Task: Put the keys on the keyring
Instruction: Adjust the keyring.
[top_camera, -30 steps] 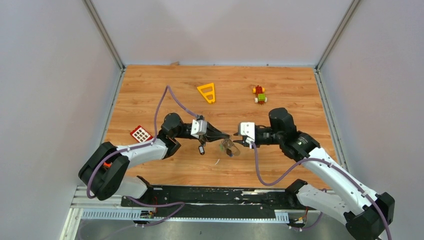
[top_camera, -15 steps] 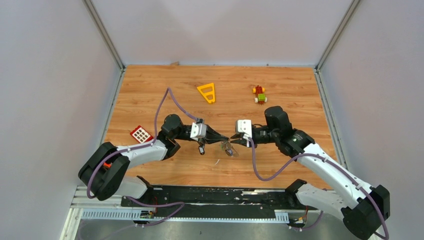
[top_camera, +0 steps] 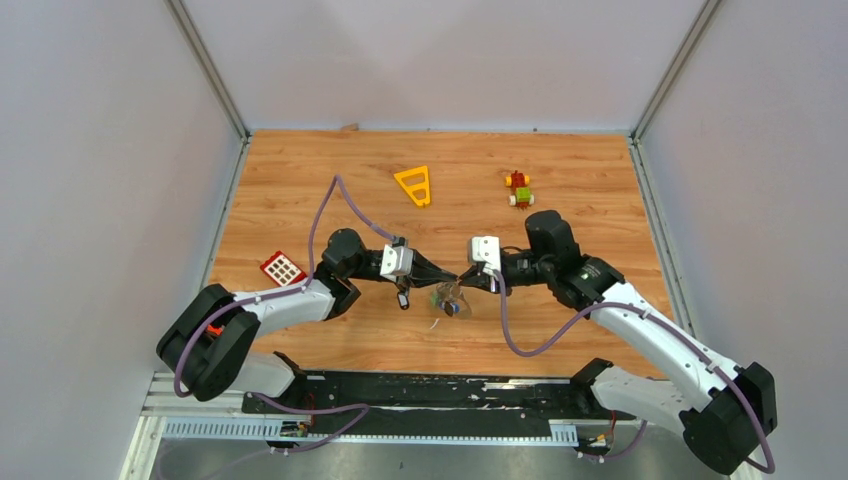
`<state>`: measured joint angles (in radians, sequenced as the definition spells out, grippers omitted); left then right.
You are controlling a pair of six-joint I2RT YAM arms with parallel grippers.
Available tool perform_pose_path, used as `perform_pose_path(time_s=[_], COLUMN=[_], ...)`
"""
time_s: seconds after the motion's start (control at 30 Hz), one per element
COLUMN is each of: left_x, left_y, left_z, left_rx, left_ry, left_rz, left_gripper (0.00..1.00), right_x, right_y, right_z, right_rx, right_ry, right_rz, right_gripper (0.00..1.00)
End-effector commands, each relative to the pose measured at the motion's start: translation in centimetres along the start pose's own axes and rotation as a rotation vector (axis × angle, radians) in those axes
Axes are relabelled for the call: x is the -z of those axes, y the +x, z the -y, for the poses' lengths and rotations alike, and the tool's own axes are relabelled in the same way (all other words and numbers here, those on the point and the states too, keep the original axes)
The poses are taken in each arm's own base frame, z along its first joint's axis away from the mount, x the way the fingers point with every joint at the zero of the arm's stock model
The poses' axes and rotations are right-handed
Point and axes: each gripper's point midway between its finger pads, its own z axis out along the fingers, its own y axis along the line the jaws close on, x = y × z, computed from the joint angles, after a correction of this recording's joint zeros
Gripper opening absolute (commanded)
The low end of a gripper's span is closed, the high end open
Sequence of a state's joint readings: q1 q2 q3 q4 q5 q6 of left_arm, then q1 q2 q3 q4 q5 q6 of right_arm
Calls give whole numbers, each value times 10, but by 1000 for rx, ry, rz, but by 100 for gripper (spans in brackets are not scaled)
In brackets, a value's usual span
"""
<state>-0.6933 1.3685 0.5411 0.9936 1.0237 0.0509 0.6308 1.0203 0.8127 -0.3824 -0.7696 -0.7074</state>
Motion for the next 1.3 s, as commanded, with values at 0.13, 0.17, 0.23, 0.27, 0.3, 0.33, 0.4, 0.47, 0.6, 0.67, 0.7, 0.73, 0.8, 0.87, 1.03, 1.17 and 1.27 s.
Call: perform_pose_path(time_s=[0.13, 0.17, 0.23, 0.27, 0.3, 0.33, 0.4, 0.47, 0.6, 0.67, 0.7, 0.73, 0.8, 0.87, 1.03, 1.17, 1.27], left_x=[-3, -4, -5, -5, -5, -5, -5, -6, -5, -5, -4, -4, -3, -3, 0, 6, 7], left_y=[-18, -20, -21, -20, -19, -18, -17, -17, -18, -16, -15, -13, -9, -1, 14, 21, 25], left_z=[-3, -3, -5, -6, -6, -7, -7, -7, -8, -7, -6, -5, -5, -9, -24, -33, -36], left_rx=[-21, -13, 3, 7, 12, 13, 16, 16, 18, 22, 23, 23, 20, 17, -53, -103, -120], left_ry=[-12, -14, -21, -24, -27, -29, -30, -31, -34, -33, -32, -28, -30, -34, -41, -43, -42], left_rz=[72, 82, 91, 92, 90, 88, 86, 87, 87, 85, 82, 77, 55, 11, -159, -259, -296], left_gripper=[0, 0, 0, 0, 0, 0, 0, 0, 0, 0, 0, 0, 0, 0, 16, 27, 31], right_x=[-2, -3, -3, -3, -3, -3, -3, -4, -5, -4, -3, -1, 3, 6, 7, 5, 2], right_y=[-26, -26, -26, -26, -26, -27, -27, -26, -26, -27, -29, -29, -31, -31, -26, -21, -20], right_z=[11, 11, 11, 11, 10, 11, 10, 12, 12, 15, 17, 20, 23, 26, 27, 28, 29], right_rx=[50, 51, 53, 53, 53, 56, 55, 53, 47, 56, 65, 77, 96, 111, 145, 146, 139], right_ry=[12, 12, 10, 9, 9, 10, 11, 14, 12, 28, 41, 55, 70, 85, 106, 106, 101], right_rz=[69, 69, 70, 71, 71, 72, 73, 72, 74, 73, 70, 62, 43, 22, -59, -124, -155], right_gripper=[12, 11, 11, 11, 11, 11, 11, 11, 6, 1, 0, 0, 0, 0, 0, 0, 0])
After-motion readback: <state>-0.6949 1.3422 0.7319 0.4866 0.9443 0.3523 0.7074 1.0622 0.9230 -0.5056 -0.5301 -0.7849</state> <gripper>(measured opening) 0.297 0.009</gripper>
